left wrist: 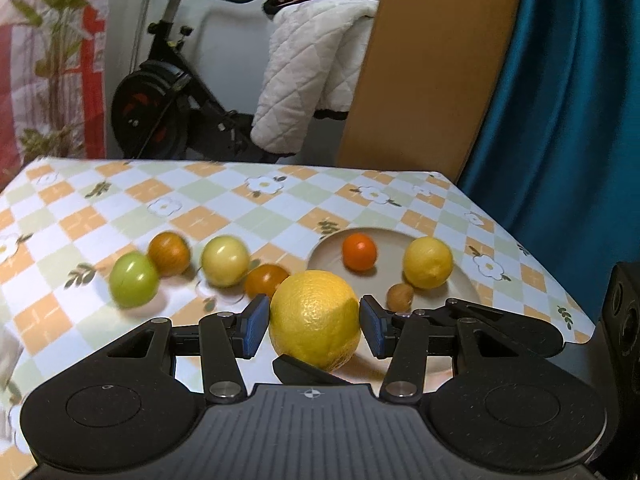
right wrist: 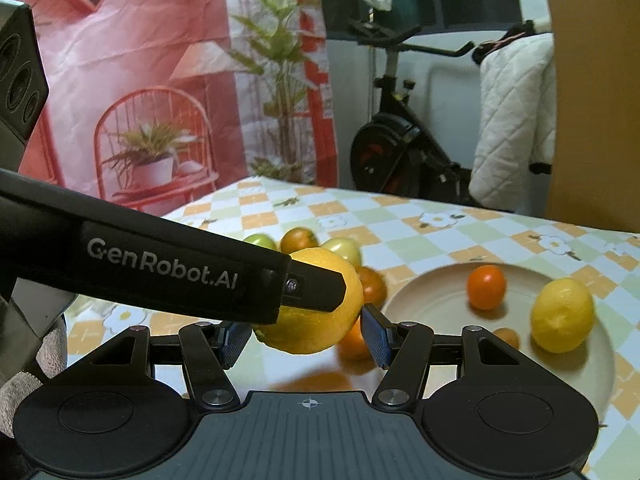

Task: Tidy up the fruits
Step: 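Lift the large lemon with the left gripper and carry it over the plate, then lower the large lemon onto the plate and open the left gripper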

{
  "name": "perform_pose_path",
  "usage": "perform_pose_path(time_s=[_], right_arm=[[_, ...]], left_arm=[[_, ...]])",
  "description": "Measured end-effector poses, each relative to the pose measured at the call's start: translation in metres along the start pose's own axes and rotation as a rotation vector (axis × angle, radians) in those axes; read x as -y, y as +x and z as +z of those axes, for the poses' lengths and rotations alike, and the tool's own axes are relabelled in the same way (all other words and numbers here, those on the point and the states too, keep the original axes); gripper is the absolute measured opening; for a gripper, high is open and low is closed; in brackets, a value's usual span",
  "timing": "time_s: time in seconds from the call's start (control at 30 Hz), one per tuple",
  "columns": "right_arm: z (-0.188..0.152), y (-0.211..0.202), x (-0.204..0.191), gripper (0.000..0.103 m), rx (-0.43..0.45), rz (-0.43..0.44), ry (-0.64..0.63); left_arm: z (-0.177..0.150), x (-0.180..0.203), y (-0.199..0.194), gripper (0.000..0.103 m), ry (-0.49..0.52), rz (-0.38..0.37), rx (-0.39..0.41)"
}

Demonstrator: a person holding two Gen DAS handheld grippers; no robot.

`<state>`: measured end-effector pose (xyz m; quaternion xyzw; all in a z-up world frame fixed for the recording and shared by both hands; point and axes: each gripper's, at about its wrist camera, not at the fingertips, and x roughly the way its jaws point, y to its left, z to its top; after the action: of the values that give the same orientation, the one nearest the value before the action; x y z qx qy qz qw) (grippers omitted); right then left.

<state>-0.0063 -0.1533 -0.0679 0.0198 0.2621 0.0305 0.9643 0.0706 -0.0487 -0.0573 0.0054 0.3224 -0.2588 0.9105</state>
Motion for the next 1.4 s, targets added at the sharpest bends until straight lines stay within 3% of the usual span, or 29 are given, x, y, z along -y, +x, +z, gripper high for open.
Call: perform_pose_path(time_s=[0.3, 0.67, 1.0, 1.4], right_arm=[[0.006, 0.006, 0.045, 0.055, 0.032, -0.053, 0.091], [0.006, 0.04, 0.084, 0.055, -0.027, -0.093, 0.145], [0.001, 0.058, 0.091, 0.055, -0.074, -0.12, 0.158], [0.004, 0.051, 0.085, 0.056, -0.039, -0.158, 0.13]], left_arm=[[0.023, 0.019, 0.034, 0.052, 0.044, -0.036, -0.032], [0.033, 0.02, 0.082, 0.052, 0.037, -0.049, -0.102], [0.032, 0.018, 0.103, 0.053, 0.029, -0.038, -0.13], [0.036, 0.015, 0.105, 0.053, 0.006, -0.043, -0.119]])
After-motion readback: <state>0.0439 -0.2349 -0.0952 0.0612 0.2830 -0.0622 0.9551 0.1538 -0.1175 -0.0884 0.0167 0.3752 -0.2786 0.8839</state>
